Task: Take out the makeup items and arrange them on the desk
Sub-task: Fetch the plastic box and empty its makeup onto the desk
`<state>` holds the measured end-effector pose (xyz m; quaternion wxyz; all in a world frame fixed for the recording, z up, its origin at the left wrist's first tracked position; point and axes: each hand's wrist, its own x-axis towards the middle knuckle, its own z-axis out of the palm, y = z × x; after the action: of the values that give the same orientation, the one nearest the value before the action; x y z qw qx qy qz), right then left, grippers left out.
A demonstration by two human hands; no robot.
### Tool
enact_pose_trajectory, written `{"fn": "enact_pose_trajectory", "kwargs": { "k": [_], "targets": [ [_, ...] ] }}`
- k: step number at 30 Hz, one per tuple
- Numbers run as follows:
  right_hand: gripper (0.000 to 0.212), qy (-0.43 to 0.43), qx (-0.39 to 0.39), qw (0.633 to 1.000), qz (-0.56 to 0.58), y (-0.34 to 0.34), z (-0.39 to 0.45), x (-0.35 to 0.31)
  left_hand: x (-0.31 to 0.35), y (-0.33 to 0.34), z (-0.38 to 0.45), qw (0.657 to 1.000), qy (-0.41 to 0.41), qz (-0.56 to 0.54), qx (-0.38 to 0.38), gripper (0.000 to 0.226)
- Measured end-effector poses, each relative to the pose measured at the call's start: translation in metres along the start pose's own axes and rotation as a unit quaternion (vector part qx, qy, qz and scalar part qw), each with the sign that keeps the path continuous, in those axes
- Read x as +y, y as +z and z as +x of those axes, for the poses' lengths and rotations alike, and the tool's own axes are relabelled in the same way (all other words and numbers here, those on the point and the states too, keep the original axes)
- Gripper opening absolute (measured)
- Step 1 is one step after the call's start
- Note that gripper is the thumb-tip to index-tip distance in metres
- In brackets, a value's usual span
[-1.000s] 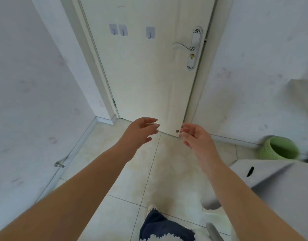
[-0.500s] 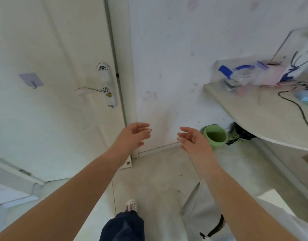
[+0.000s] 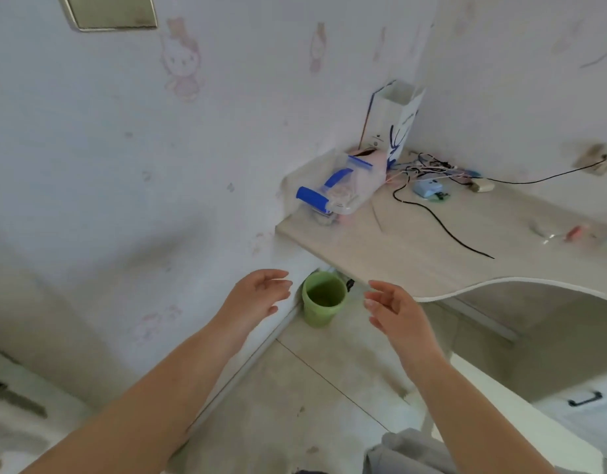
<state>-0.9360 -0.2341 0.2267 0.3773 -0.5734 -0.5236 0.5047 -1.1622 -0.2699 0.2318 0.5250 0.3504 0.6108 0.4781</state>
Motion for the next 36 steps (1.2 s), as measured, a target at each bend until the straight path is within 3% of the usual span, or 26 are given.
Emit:
{"fn": "enact_pose_trajectory", "kwargs": {
  "k": [5,10,16,19,22,27,36],
  "targets": [
    [0.026,-0.002,0.027,1.000,0.016,0.004,0.078,-0.013,0.023,0.009,0.083,1.000,-0.003,0.000,-0.021,0.022],
    [0.027,0.018,0.028,0.999,0.022,0.004,0.169,-0.024,0.048,0.018,0.174,0.999,-0.014,0.005,0.038,0.039],
    [0.054,0.103,0.030,0.991,0.085,0.000,0.271,-0.040,0.075,0.020,0.272,0.991,-0.060,0.023,0.119,0.069],
    [0.070,0.157,0.025,0.980,0.119,0.002,0.305,-0.043,0.073,0.019,0.304,0.988,-0.088,-0.003,0.125,0.074],
    [0.072,0.193,0.005,0.972,0.132,0.003,0.331,-0.040,0.070,0.023,0.326,0.987,-0.111,-0.026,0.111,0.074],
    [0.049,0.210,-0.008,0.967,0.142,0.006,0.362,-0.034,0.064,0.035,0.345,0.986,-0.139,-0.049,0.080,0.048],
    [0.013,0.195,-0.049,0.959,0.200,0.005,0.367,-0.031,0.050,0.036,0.352,0.984,-0.115,-0.076,0.115,0.044]
  ]
}}
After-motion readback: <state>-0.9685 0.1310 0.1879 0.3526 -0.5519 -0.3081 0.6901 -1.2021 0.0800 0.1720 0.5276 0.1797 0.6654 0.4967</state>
